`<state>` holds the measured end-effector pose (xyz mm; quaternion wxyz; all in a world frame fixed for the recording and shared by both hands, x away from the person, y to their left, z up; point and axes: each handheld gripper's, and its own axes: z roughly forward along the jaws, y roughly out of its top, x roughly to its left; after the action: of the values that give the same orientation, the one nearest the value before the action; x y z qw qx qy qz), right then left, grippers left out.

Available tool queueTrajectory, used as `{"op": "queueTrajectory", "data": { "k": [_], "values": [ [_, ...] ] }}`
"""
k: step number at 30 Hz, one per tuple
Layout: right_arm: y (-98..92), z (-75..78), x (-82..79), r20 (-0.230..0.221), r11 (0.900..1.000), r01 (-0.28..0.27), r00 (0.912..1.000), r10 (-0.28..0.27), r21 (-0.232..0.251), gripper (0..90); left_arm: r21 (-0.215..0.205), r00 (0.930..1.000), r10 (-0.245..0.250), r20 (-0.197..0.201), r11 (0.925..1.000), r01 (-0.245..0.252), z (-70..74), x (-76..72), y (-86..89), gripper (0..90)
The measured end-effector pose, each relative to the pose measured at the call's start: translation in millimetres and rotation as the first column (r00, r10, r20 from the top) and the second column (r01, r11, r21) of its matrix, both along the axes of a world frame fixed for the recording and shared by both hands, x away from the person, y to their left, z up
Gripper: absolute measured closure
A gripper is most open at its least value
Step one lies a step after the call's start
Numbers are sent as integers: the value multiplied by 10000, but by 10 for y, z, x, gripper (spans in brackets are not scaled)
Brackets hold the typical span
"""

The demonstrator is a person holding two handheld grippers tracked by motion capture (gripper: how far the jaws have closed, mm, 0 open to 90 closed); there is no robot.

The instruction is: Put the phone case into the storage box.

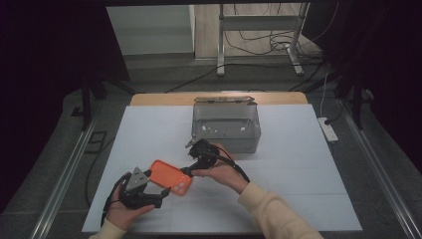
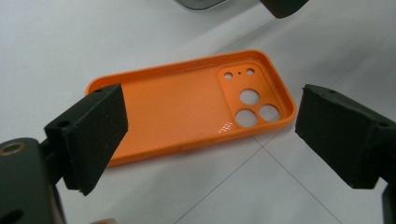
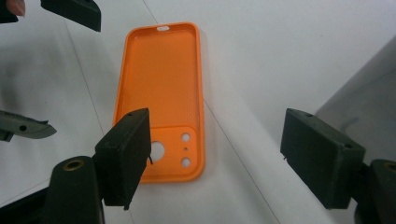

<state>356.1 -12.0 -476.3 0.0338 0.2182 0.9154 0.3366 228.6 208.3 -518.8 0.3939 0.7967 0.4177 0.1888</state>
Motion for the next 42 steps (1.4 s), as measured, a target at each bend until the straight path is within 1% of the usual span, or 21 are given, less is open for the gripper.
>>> {"op": "queueTrajectory", "data": {
  "k": [13, 23, 32, 35, 42],
  "values": [
    [174, -64, 39, -124, 9994, -276, 9996, 273, -216, 246, -46, 10000, 0, -14, 10000, 0, -11, 1, -3, 98],
    [215, -41, 67, -203, 9992, -283, 9994, 277, -275, 246, -33, 10000, -6, -25, 10000, 6, -7, 1, -3, 98],
    [294, -72, 89, -301, 9985, -352, 9990, 339, -425, 257, -30, 10000, 2, -18, 10000, -2, -6, 0, 3, 98],
    [327, -92, 87, -268, 9975, -447, 9987, 434, -539, 258, -26, 10000, 4, -19, 10000, -4, -8, 2, 2, 98],
    [345, -93, 110, -292, 9970, -426, 9987, 407, -649, 258, -39, 10000, 8, -11, 10000, -8, -5, 0, -1, 98]
  ]
}}
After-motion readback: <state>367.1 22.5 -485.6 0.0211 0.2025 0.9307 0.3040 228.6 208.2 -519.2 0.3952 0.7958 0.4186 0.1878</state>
